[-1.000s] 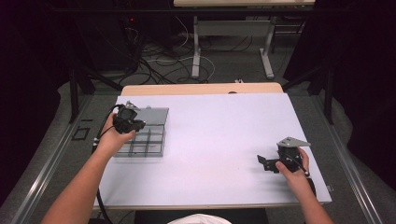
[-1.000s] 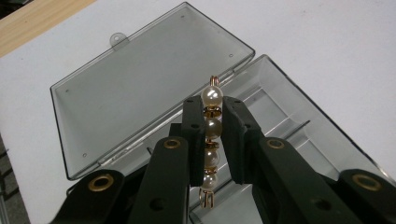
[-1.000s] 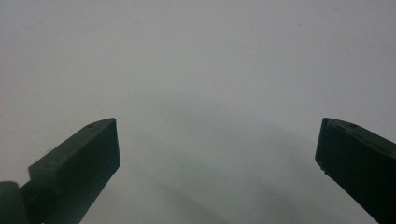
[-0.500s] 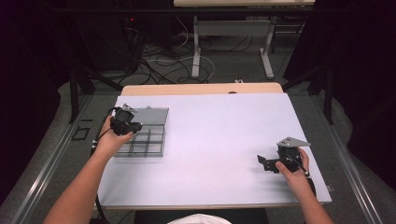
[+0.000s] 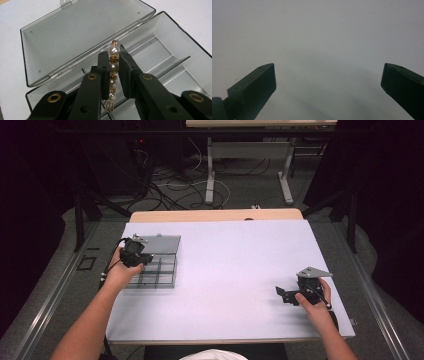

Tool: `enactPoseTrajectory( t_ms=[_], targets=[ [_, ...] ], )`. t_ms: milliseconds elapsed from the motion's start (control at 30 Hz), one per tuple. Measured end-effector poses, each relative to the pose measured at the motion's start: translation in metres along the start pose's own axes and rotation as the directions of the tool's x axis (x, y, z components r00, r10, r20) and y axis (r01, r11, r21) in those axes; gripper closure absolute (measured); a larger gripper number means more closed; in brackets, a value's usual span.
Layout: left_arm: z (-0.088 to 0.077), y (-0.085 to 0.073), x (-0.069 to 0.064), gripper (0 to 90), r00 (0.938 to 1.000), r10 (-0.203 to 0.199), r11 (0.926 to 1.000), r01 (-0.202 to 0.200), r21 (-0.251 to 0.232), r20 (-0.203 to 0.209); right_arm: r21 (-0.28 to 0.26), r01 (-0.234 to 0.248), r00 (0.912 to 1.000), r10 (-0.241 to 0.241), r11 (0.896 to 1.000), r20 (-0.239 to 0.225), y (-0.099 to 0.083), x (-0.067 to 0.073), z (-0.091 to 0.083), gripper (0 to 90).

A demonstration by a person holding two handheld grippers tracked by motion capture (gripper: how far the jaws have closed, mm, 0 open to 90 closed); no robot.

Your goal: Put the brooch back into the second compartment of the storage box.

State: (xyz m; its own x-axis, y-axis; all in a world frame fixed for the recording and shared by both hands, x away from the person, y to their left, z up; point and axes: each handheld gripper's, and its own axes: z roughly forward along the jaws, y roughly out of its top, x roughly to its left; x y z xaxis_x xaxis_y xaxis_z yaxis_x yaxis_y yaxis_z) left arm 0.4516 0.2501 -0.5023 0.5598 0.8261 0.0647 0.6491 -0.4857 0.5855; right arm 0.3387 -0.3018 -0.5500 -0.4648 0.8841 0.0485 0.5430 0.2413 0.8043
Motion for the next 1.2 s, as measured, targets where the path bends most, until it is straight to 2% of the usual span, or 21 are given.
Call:
enactPoseTrajectory(
  t_ms=[167, 433, 533, 700, 1000, 1167, 1200],
  targets=[
    [0.0011, 0.0006, -0.0009, 79.7, 1.0, -0.001, 1.0, 0.001, -0.005, 0.0, -0.001, 0.004, 1.0, -0.004, 1.0, 0.0, 0.0002, 0.0001, 0.0001, 0.0],
    [0.0042, 0.0014, -0.0022, 79.7, 0.9998, 0.019, 0.9998, -0.019, 0.002, 0.002, -0.005, 0.004, 1.0, -0.004, 1.0, 0.007, -0.0002, -0.0003, 0.0002, 0.0],
    [0.004, 0.0024, -0.0023, 79.7, 0.9996, 0.03, 0.9993, -0.03, 0.021, 0.004, -0.005, -0.001, 1.0, 0.001, 1.0, 0.009, -0.0003, 0.0002, 0.0006, 0.0],
    [0.0058, 0.0025, -0.0036, 79.4, 0.9989, 0.043, 0.9991, -0.043, 0.002, -0.019, 0.001, 0.0, 1.0, 0.0, 1.0, 0.0, -0.0001, -0.0001, 0.0001, 0.0],
    [0.0019, 0.0022, -0.0031, 73.7, 0.9995, 0.02, 0.9998, -0.021, -0.006, -0.026, 0.0, 0.005, 1.0, -0.005, 1.0, -0.001, 0.0, -0.0002, 0.0, 0.0],
    [-0.001, 0.0024, -0.004, 69.7, 0.9999, 0.007, 0.9999, -0.007, -0.011, -0.014, 0.001, 0.003, 1.0, -0.003, 1.0, -0.002, -0.0001, 0.0, 0.0001, 0.0],
    [-0.0006, 0.0024, -0.0047, 68.8, 0.9999, 0.002, 0.9997, -0.002, -0.025, -0.015, 0.001, 0.004, 1.0, -0.004, 1.0, -0.001, -0.0001, 0.0, 0.0, 0.0]
  ],
)
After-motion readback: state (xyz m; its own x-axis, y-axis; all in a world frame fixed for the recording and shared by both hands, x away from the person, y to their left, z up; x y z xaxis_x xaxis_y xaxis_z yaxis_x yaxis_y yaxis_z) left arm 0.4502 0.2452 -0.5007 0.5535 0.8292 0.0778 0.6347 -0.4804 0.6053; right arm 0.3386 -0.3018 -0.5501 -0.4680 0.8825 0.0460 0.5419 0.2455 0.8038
